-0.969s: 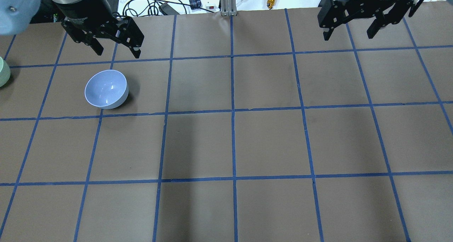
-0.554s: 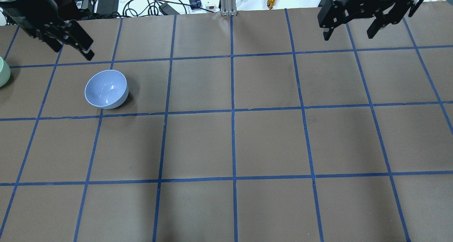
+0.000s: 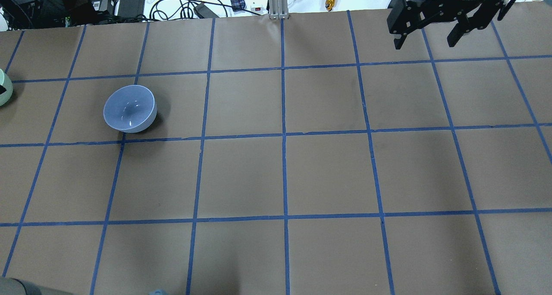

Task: Stack green bowl on blue bowl
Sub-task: 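Move the left gripper down to the pale green bowl near the table edge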

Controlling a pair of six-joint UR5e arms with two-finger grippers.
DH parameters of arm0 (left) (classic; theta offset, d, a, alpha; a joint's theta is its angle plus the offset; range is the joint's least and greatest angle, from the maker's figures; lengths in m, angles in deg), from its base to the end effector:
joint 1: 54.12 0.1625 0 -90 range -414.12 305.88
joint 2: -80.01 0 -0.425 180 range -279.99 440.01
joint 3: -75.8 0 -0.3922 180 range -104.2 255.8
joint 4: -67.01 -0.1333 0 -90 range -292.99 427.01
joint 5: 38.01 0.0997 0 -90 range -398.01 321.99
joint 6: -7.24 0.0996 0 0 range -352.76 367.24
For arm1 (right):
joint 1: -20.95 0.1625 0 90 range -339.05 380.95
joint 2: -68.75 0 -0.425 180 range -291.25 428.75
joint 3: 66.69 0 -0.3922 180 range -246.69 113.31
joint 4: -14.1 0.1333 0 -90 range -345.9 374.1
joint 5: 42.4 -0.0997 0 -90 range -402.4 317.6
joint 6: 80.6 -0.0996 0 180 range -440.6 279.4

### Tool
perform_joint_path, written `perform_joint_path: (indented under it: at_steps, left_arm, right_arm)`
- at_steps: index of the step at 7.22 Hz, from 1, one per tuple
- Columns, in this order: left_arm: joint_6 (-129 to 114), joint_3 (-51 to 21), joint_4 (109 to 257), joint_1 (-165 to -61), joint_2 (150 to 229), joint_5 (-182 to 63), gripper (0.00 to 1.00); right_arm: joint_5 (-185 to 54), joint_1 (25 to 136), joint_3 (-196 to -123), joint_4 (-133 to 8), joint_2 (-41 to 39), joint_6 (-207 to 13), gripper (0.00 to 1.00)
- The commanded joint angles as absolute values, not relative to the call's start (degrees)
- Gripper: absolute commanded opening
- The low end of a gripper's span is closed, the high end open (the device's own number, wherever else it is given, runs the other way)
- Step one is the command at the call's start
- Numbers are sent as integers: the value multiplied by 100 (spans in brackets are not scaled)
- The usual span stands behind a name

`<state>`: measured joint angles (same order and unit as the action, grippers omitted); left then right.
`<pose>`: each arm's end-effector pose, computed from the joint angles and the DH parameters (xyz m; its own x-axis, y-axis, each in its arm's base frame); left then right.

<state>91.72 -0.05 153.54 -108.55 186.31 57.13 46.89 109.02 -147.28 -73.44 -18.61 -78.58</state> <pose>0.2555 -0.5711 0.4588 -0.6567 0.7535 -0.0315 0.7492 0.6566 0.0869 0.1171 -0.5202 0.5415 -1.0000 -0.0024 -0.0097 -0.0017 0.9971 -0.0755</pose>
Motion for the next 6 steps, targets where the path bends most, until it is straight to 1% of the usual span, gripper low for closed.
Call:
perform_joint_path:
  at_steps: [1,4,6]
  left_arm:
    - [11247,1000,14761,-10248,19878,5929,100]
    - [13032,2749,14761,-9930,21479,5894,100]
    - [13414,3306,14761,-9772,22131,5588,98]
  right_arm:
    - [4690,10902,-14728,-7344,-1861,-7858,100]
    - [4681,10902,-14728,-7344,-1861,-7858,100]
    - [4681,10902,-14728,-7344,-1861,-7858,100]
